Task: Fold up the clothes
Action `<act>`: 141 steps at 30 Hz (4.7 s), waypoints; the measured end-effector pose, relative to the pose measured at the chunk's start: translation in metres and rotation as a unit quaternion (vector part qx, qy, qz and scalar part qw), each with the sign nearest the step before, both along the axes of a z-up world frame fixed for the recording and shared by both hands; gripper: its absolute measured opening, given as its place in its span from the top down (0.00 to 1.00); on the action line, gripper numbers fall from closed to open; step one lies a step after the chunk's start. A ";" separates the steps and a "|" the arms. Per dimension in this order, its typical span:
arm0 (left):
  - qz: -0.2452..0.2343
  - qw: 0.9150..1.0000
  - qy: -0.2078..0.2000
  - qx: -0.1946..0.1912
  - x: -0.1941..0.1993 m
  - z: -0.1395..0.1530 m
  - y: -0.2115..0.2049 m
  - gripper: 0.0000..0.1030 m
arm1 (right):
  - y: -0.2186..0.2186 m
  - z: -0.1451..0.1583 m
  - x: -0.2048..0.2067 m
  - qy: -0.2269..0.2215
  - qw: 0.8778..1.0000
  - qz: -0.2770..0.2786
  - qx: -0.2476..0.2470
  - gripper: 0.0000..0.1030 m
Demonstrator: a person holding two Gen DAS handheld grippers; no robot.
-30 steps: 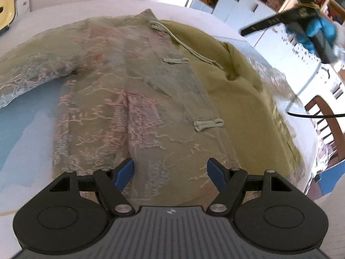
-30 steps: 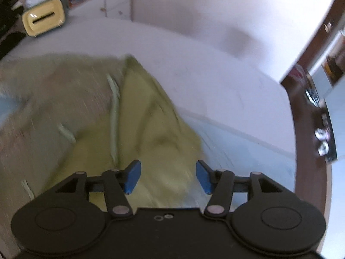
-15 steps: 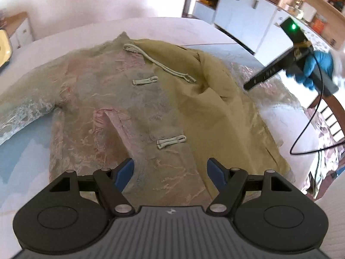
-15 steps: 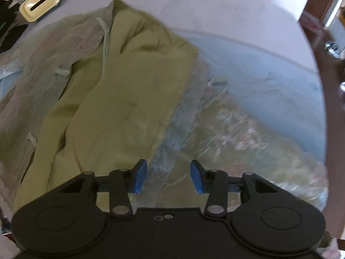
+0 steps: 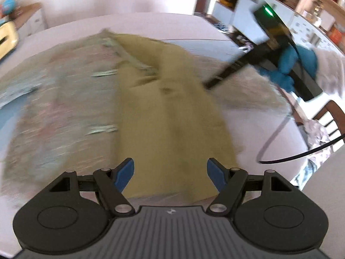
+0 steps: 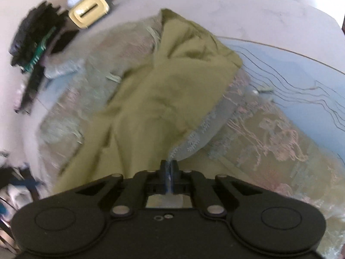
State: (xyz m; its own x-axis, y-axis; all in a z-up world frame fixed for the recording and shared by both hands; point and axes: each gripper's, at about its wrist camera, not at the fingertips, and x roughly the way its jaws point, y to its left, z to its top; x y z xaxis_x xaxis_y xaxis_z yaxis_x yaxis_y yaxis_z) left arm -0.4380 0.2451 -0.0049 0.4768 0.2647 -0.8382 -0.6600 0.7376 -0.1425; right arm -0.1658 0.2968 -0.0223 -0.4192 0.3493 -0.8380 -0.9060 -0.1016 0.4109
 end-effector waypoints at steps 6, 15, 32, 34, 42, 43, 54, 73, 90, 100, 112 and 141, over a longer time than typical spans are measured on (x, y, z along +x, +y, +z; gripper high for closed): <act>-0.056 0.998 0.000 -0.014 0.078 -0.034 -0.007 0.28 | 0.005 0.011 -0.003 0.041 0.999 0.007 0.010 0.03; -0.035 0.997 0.067 0.005 0.131 -0.069 -0.003 0.28 | 0.011 0.017 -0.003 0.078 0.997 0.001 0.023 0.03; 0.098 0.994 0.044 -0.030 0.096 -0.057 0.042 0.99 | 0.020 -0.005 0.041 0.052 0.998 -0.036 0.002 0.00; 0.112 0.992 0.050 -0.040 0.086 -0.063 0.048 0.99 | 0.029 -0.010 0.058 0.041 0.997 -0.066 -0.001 0.00; 0.116 0.991 0.039 -0.053 0.073 -0.069 0.050 0.99 | 0.065 -0.035 0.089 0.062 0.987 -0.147 -0.033 0.00; 0.115 0.991 0.038 -0.055 0.074 -0.069 0.050 0.99 | 0.068 -0.039 0.087 0.061 0.986 -0.148 -0.037 0.00; 0.110 0.992 0.022 -0.058 0.067 -0.067 0.042 0.99 | 0.078 -0.032 0.071 0.066 0.987 -0.144 -0.008 0.00; 0.102 0.992 -0.010 -0.074 0.051 -0.070 0.046 0.99 | 0.054 -0.035 0.044 0.115 0.990 -0.074 -0.019 0.00; 0.043 0.997 -0.064 0.003 0.003 0.002 0.023 0.47 | 0.090 0.080 -0.060 0.021 0.994 0.071 0.086 0.83; 0.164 0.984 -0.062 0.020 -0.103 0.006 0.072 0.47 | 0.148 0.019 -0.172 -0.036 0.994 0.100 0.023 0.76; 0.119 0.990 -0.074 -0.017 -0.169 -0.011 0.116 0.47 | 0.146 0.004 -0.191 -0.091 0.992 0.081 -0.023 0.00; 0.088 0.996 0.013 0.005 -0.155 -0.027 0.104 0.47 | -0.090 -0.021 -0.033 -0.150 0.984 -0.073 -0.063 0.00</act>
State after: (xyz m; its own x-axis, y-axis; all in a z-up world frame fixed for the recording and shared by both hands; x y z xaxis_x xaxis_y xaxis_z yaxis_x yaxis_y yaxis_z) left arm -0.5927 0.3495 -0.0315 0.4004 0.3501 -0.8468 -0.7829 0.6110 -0.1176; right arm -0.1991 0.2067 -0.0435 -0.0987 0.2731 -0.9569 -0.9898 0.0727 0.1228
